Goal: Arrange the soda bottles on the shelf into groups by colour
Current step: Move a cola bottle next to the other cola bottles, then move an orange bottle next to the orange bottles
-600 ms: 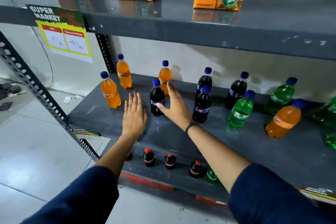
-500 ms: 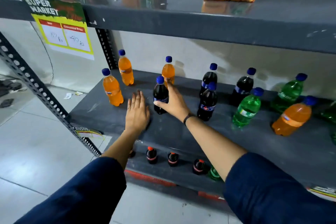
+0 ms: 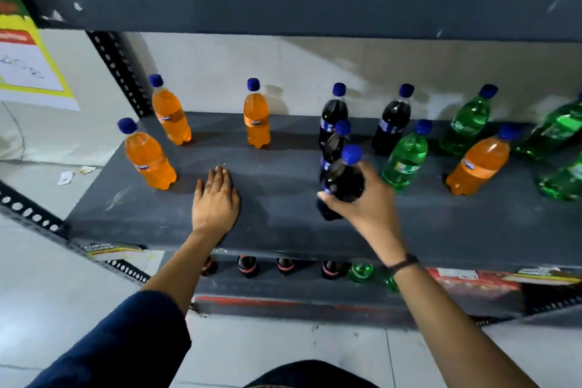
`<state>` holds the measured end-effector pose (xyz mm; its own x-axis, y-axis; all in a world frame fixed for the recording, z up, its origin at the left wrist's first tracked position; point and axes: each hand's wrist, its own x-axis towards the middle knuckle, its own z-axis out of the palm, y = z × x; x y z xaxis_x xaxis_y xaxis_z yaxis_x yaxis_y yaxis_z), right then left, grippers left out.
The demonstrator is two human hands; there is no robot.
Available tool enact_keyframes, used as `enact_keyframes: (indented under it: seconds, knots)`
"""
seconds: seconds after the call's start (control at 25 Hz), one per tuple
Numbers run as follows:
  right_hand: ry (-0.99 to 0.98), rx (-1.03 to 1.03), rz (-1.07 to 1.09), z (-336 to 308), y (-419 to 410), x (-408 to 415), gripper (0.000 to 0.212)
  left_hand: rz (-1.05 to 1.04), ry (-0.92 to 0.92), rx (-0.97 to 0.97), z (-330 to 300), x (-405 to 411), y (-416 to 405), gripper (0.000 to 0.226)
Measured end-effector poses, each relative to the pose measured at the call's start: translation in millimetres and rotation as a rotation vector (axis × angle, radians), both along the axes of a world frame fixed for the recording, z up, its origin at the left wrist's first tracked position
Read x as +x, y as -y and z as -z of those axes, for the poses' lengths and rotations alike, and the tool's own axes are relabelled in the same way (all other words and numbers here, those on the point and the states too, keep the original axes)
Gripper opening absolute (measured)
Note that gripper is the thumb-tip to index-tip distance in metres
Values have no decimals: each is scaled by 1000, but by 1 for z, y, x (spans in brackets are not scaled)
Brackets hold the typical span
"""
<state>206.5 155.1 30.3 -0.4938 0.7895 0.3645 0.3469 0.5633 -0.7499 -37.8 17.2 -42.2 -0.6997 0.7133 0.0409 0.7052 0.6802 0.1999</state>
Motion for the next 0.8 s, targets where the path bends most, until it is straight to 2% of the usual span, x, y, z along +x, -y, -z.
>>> enact_keyframes:
  seconds: [0.16,0.28,0.4,0.52,0.6,0.64,0.72,0.8]
  knots:
    - [82,-45,169,3,-39,38,67,8,-5,22,2,-3,1,55]
    - [82,-69,112,11,-50,39,74,15,-8,25,3,-1,0,54]
    - [-27,-50,39,17,-51,49,85,9,-21,40,3,-2,1,53]
    - [-338,85,361,29,-58,77,70,12,-19,47,4,-1,1,53]
    - [-476,68,605,36,-82,92,66,7,-13,53,3,-1,1,52]
    - [-458,16,671,38,-98,97,72,6,-9,53,3,-2,1,52]
    - [-333,-125,642,38,-131,103,86,12,-7,56,2,-1,1,52]
    - [-240,-249,550,37,-151,108,79,9,-4,59,1,0,1,52]
